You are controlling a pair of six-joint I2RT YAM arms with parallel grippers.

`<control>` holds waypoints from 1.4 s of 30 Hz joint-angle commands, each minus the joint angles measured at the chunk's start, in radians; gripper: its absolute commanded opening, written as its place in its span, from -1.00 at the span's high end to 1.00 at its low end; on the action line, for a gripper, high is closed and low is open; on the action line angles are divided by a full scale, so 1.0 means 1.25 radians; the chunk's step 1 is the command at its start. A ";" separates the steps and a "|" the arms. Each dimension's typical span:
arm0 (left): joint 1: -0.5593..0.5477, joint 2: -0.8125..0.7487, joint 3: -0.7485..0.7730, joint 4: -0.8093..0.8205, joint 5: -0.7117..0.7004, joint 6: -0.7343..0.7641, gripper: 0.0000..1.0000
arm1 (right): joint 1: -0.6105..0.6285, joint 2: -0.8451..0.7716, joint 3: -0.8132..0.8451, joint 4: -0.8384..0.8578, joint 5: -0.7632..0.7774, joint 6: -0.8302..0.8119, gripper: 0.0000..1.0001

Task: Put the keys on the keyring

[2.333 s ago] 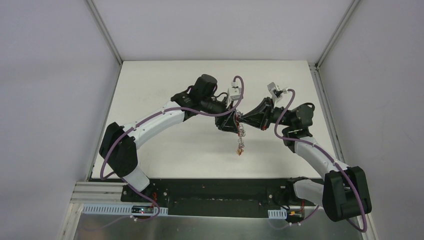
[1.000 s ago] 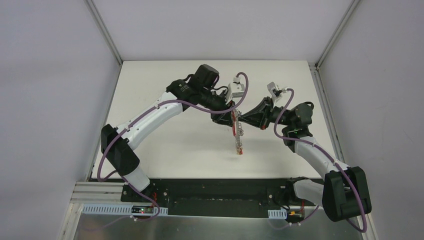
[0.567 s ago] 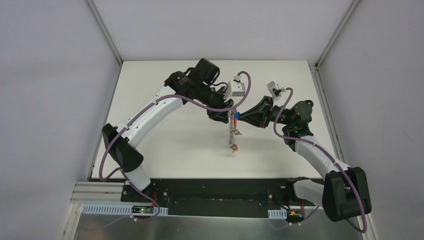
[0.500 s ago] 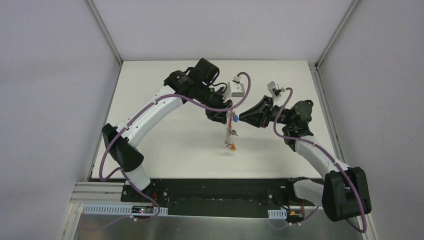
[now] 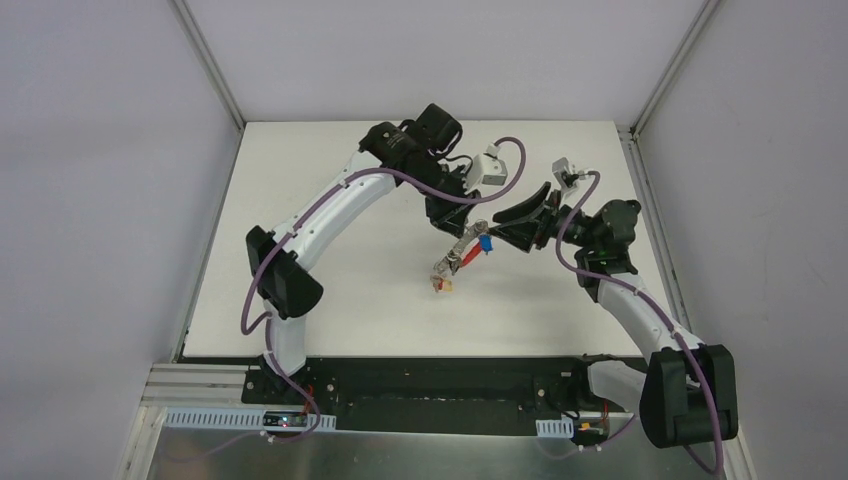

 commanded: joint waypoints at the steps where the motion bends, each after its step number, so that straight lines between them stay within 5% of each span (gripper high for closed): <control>1: 0.007 0.039 0.060 0.023 0.033 -0.041 1.00 | -0.028 -0.021 0.037 -0.018 0.021 -0.025 -0.04; 13: 0.053 0.090 -0.204 0.070 -0.014 -0.072 1.00 | -0.075 -0.012 0.035 -0.048 0.010 -0.042 -0.07; 31: 0.053 0.068 -0.497 -0.028 -0.154 0.002 1.00 | -0.166 -0.020 0.038 -0.047 -0.004 -0.033 -0.09; 42: 0.046 0.079 -0.548 -0.064 -0.243 0.006 0.64 | -0.180 -0.024 0.034 -0.064 -0.001 -0.048 -0.10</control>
